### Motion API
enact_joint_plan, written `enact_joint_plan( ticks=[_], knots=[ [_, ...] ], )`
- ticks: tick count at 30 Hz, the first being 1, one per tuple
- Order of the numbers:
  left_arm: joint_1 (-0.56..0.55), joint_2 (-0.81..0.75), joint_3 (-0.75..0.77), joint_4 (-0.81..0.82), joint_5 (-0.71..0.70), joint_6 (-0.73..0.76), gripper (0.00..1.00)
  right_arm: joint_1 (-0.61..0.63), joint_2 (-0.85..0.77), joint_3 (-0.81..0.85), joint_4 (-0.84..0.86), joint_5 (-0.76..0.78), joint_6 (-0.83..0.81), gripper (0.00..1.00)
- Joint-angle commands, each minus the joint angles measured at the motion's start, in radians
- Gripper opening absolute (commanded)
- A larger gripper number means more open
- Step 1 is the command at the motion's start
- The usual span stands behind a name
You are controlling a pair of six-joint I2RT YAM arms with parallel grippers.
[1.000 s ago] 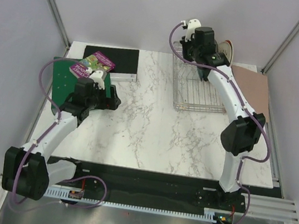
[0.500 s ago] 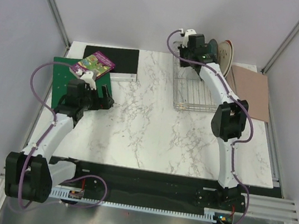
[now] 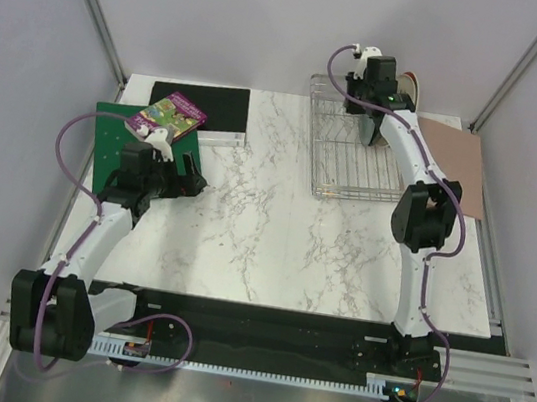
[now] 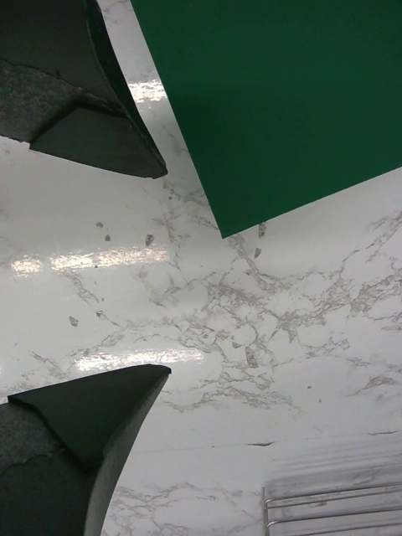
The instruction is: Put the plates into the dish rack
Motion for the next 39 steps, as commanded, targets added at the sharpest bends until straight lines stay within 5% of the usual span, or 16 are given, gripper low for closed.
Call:
enact_joint_plan(
  ticks=[1,5,12,27,39],
  knots=[
    [0.006,-0.036,0.022,0.021,0.059,-0.031,1.00,0.073,-0.158,0.030,0.027,-0.152,-0.050,0.59],
    [0.004,-0.045,0.028,0.007,0.094,-0.020,1.00,0.122,-0.278,-0.062,0.030,-0.062,0.027,0.98],
    [-0.008,-0.036,0.043,0.010,0.125,-0.025,1.00,0.162,-0.508,-0.329,0.012,0.213,0.055,0.98],
    [-0.048,0.019,0.157,0.039,0.197,0.085,1.00,0.162,-0.948,-0.725,-0.177,0.361,0.000,0.98],
    [-0.098,0.005,0.206,-0.023,0.215,0.322,1.00,0.160,-1.113,-0.987,-0.169,0.413,0.022,0.98]
  ],
)
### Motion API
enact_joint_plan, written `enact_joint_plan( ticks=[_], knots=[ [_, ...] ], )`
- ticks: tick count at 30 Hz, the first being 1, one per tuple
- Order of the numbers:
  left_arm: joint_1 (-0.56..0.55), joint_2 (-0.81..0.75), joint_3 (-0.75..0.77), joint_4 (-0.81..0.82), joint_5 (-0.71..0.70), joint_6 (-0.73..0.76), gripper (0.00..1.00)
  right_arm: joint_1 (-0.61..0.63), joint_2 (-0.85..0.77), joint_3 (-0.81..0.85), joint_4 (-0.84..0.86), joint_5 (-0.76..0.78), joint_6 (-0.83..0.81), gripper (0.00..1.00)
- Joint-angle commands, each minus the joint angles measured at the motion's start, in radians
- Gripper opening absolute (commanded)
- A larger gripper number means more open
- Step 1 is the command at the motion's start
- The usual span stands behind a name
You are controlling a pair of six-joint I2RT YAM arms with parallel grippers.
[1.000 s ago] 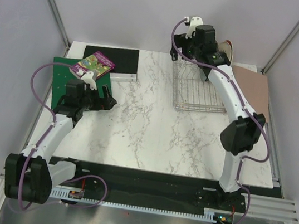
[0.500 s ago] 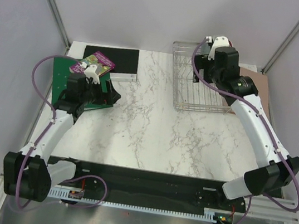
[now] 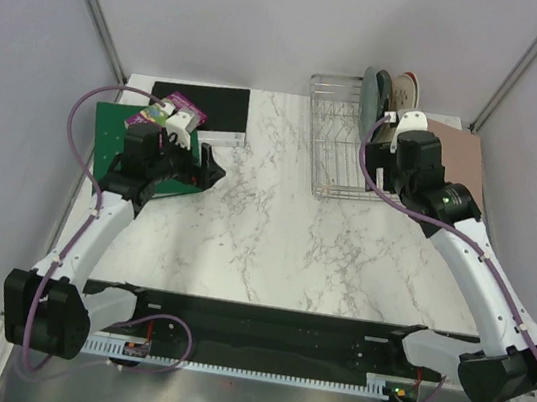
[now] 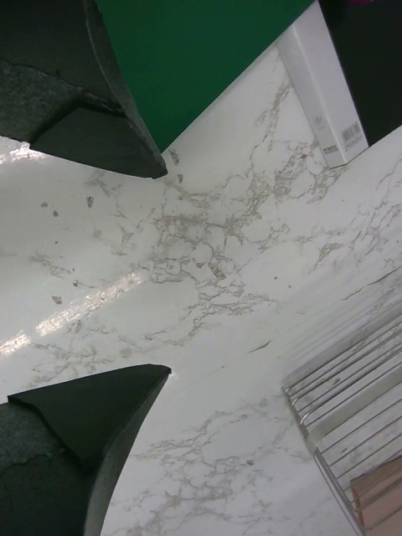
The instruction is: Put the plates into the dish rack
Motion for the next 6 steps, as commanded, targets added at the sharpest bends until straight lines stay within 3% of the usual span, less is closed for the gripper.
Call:
enact_joint_plan(
  ticks=[1,6],
  knots=[
    [-0.022,-0.014,0.048,-0.023,0.001,0.163,1.00,-0.004,-0.045,-0.081,0.000,0.034,0.019,0.98],
    [-0.075,-0.058,0.019,-0.030,-0.072,0.178,1.00,-0.086,-0.052,-0.149,0.019,-0.044,0.074,0.98]
  ],
)
